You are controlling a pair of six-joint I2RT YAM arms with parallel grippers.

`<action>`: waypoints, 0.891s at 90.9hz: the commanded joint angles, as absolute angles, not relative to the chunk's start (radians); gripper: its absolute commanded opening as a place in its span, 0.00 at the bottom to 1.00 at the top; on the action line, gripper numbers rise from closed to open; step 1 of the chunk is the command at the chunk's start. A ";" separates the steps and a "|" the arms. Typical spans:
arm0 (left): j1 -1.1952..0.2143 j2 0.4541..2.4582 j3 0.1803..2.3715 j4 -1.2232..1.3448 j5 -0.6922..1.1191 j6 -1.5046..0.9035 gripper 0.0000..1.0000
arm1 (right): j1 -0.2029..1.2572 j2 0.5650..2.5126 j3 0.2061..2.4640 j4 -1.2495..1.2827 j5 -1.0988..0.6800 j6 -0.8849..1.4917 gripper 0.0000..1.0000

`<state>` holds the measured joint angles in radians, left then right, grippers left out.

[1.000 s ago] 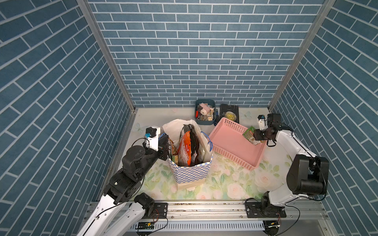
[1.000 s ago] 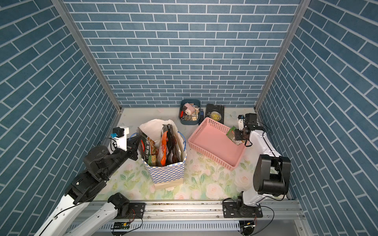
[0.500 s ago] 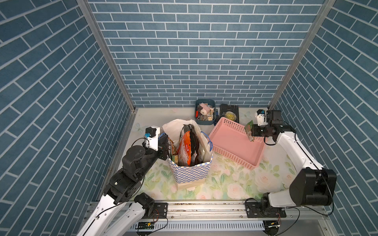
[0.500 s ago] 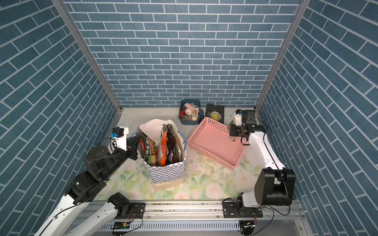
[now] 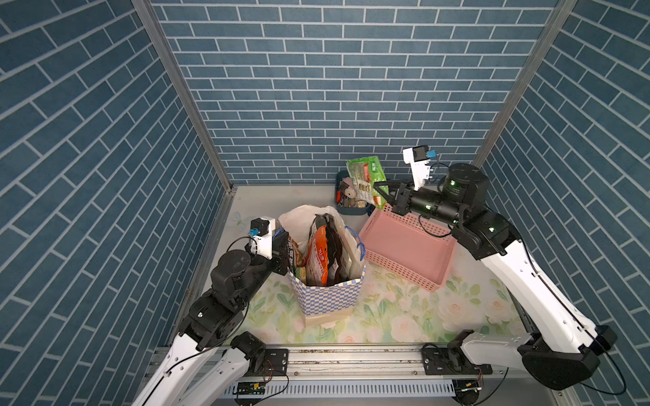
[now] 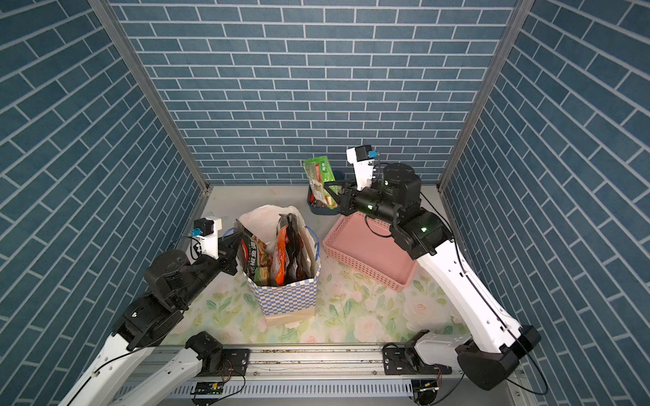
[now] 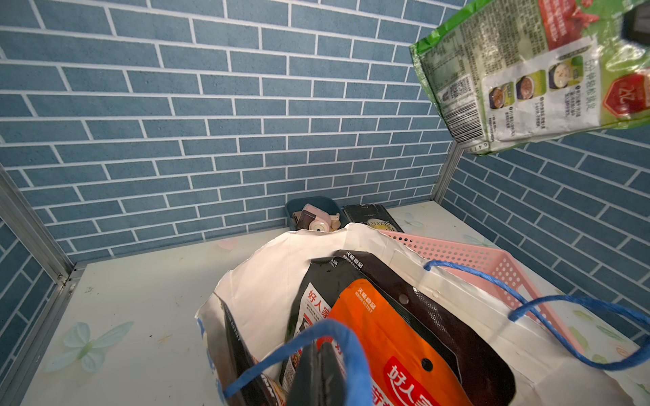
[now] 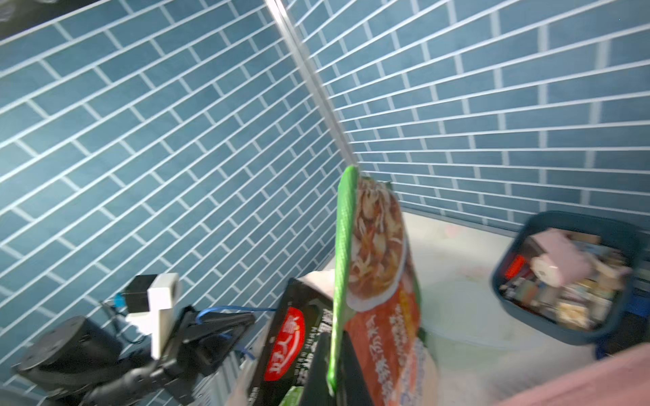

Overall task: Place the condiment packets inside the bag
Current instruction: Place the condiment packet in the paper bag.

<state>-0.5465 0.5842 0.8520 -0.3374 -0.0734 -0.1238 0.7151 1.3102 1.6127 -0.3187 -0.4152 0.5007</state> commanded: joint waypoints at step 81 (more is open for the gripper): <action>-0.541 0.554 0.871 -0.242 -0.088 -0.123 0.00 | 0.984 1.554 1.563 -0.238 -0.512 0.728 0.00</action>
